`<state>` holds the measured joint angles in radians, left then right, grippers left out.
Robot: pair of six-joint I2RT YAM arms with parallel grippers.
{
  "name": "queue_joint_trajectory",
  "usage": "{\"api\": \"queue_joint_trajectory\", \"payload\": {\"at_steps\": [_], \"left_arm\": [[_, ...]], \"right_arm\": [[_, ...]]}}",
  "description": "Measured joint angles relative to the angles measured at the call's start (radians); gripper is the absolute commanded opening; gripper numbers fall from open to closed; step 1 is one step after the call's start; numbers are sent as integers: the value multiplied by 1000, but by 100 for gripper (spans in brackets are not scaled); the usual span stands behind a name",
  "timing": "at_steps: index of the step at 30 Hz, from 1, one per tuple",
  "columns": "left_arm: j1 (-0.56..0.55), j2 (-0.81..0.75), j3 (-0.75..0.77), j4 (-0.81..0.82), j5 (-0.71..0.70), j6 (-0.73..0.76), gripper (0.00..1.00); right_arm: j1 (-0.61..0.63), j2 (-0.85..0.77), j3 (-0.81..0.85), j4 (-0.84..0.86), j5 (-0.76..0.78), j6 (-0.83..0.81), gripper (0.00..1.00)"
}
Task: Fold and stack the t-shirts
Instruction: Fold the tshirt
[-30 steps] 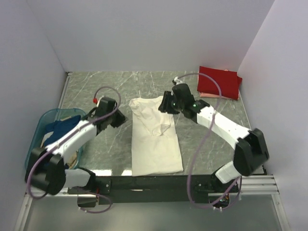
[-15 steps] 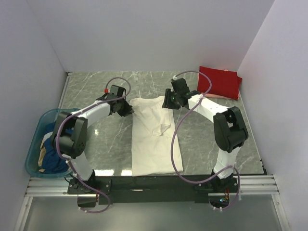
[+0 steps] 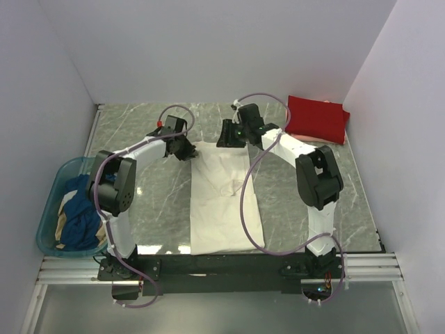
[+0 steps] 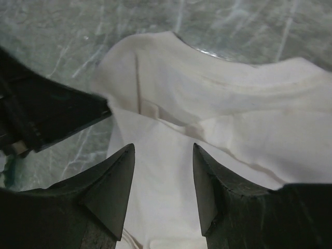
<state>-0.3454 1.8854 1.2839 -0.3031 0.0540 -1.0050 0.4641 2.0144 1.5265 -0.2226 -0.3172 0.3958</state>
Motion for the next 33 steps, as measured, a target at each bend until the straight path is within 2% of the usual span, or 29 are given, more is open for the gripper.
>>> {"api": "queue_joint_trajectory", "payload": {"at_steps": [10, 18, 24, 27, 33], "left_arm": [[-5, 83, 96, -9, 60, 26, 21], [-39, 153, 204, -9, 112, 47, 20], [-53, 192, 225, -14, 135, 51, 20], [-55, 206, 235, -14, 148, 55, 20], [-55, 206, 239, -10, 163, 64, 20]], "right_arm": [[27, 79, 46, 51, -115, -47, 59], [26, 87, 31, 54, -94, -47, 58], [25, 80, -40, 80, -73, -40, 56], [16, 59, -96, 84, -44, -17, 51], [-47, -68, -232, 81, 62, 42, 46]]}}
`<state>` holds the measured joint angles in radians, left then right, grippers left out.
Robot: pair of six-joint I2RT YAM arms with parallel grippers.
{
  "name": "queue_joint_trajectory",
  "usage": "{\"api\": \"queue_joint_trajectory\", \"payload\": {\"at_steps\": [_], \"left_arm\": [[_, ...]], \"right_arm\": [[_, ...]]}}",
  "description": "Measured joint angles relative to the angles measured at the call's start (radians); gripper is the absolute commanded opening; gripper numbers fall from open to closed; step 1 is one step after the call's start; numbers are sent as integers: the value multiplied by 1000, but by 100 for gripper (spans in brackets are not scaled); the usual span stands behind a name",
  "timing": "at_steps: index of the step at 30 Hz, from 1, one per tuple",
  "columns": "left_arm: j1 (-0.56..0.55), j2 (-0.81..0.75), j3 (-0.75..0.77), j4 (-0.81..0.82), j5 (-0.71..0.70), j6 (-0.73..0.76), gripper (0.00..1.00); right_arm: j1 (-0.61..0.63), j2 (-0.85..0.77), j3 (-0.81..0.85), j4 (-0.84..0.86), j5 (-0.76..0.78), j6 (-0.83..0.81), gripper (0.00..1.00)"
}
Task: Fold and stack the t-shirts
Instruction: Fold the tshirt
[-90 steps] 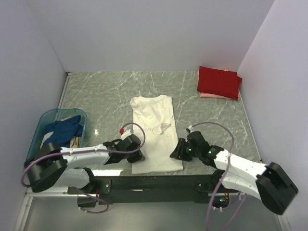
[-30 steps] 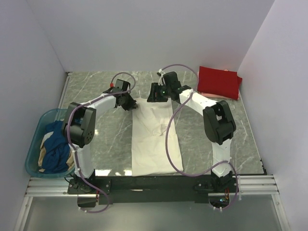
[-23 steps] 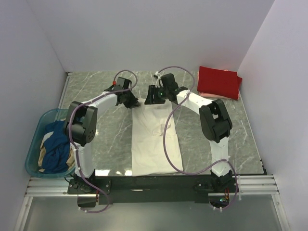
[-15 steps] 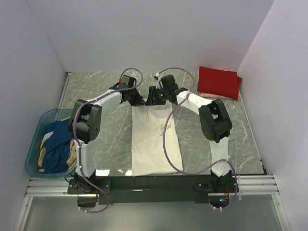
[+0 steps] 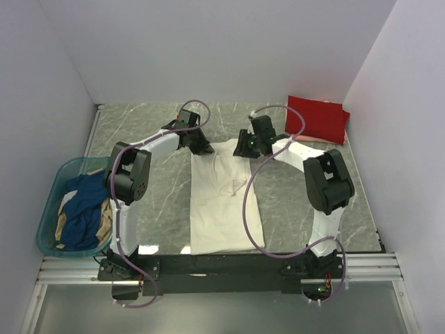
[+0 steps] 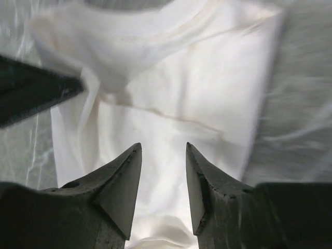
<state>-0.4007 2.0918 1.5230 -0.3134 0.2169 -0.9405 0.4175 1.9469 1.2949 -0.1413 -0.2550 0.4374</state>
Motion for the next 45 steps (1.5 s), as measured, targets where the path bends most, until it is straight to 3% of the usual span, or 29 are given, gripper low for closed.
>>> {"api": "queue_joint_trajectory", "payload": {"at_steps": [8, 21, 45], "left_arm": [[0, 0, 0, 2, 7, 4, 20], [0, 0, 0, 1, 7, 5, 20], [0, 0, 0, 2, 8, 11, 19]], "right_arm": [[-25, -65, -3, -28, 135, 10, 43], [-25, 53, 67, -93, 134, -2, 41], [-15, 92, 115, -135, 111, -8, 34]]}}
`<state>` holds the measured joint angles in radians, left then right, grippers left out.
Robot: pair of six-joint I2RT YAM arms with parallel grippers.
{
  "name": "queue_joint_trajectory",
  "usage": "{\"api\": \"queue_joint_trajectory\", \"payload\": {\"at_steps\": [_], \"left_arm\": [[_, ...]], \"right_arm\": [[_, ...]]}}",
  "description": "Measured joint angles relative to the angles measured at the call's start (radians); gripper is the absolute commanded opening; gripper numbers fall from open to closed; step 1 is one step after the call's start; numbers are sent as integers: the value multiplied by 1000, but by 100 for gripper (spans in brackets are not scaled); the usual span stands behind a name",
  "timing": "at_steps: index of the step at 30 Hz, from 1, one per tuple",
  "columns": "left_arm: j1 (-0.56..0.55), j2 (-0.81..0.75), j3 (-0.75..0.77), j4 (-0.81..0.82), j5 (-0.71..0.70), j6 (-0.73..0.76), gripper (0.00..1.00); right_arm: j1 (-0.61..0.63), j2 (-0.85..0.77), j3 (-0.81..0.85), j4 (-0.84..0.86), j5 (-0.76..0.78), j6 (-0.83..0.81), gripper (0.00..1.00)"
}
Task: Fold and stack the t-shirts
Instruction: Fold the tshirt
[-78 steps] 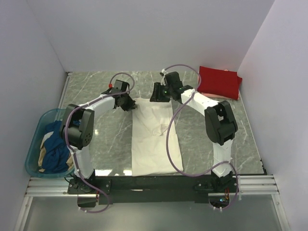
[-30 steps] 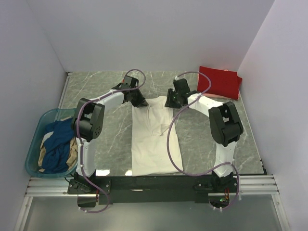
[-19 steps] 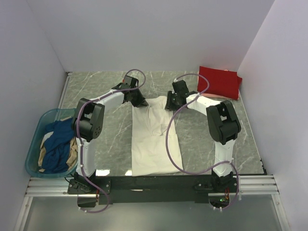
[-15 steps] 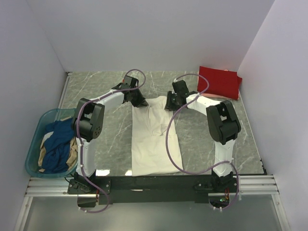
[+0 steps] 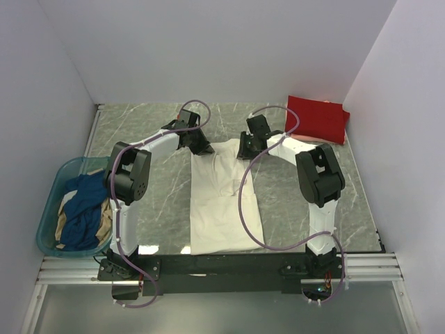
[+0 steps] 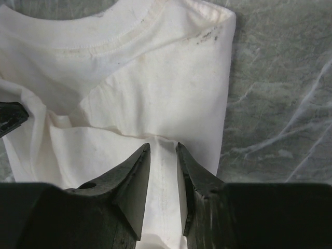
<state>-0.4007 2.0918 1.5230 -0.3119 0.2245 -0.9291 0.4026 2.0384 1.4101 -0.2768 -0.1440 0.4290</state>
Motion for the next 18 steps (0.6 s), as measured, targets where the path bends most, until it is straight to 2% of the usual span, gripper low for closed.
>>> {"api": "queue_joint_trajectory", "payload": {"at_steps": [13, 16, 18], "left_arm": [[0, 0, 0, 0, 7, 0, 19], [0, 0, 0, 0, 8, 0, 19], [0, 0, 0, 0, 8, 0, 19]], "right_arm": [[12, 21, 16, -35, 69, 1, 33], [17, 22, 23, -46, 76, 0, 25], [21, 24, 27, -47, 76, 0, 14]]}}
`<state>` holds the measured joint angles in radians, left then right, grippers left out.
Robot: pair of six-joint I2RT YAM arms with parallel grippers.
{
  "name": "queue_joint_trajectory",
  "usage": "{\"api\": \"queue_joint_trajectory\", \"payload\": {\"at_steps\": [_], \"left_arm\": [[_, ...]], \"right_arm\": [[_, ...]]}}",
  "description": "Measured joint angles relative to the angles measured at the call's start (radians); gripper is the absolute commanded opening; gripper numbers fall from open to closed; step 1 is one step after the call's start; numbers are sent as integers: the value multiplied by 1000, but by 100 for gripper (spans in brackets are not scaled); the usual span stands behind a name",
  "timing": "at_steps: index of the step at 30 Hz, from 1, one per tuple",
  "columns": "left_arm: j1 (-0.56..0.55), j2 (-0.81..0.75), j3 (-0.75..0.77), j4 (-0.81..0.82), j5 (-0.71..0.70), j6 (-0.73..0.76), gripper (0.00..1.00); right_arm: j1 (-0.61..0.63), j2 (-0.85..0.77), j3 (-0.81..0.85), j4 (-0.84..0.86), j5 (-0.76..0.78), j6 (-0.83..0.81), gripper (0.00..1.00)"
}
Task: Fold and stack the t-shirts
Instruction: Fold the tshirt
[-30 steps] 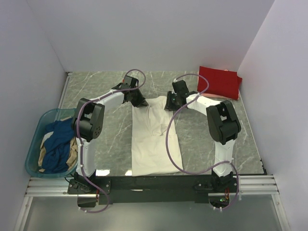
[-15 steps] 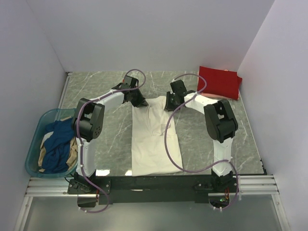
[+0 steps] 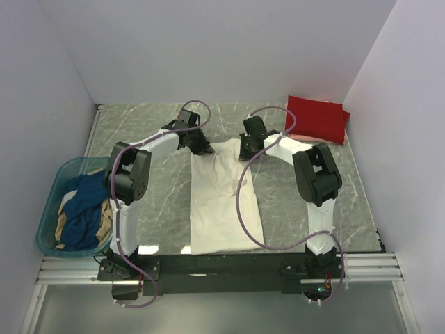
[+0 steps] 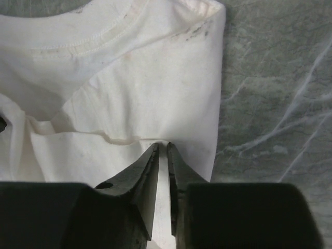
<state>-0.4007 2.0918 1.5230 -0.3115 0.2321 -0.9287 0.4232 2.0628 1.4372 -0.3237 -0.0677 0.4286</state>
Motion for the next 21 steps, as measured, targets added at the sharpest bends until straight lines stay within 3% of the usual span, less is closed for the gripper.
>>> {"api": "queue_joint_trajectory", "payload": {"at_steps": [4, 9, 21], "left_arm": [[0, 0, 0, 0, 0, 0, 19], [0, 0, 0, 0, 0, 4, 19], [0, 0, 0, 0, 1, 14, 20]], "right_arm": [[11, 0, 0, 0, -5, 10, 0], [13, -39, -24, 1, -3, 24, 0], [10, -310, -172, 42, 43, 70, 0]]}}
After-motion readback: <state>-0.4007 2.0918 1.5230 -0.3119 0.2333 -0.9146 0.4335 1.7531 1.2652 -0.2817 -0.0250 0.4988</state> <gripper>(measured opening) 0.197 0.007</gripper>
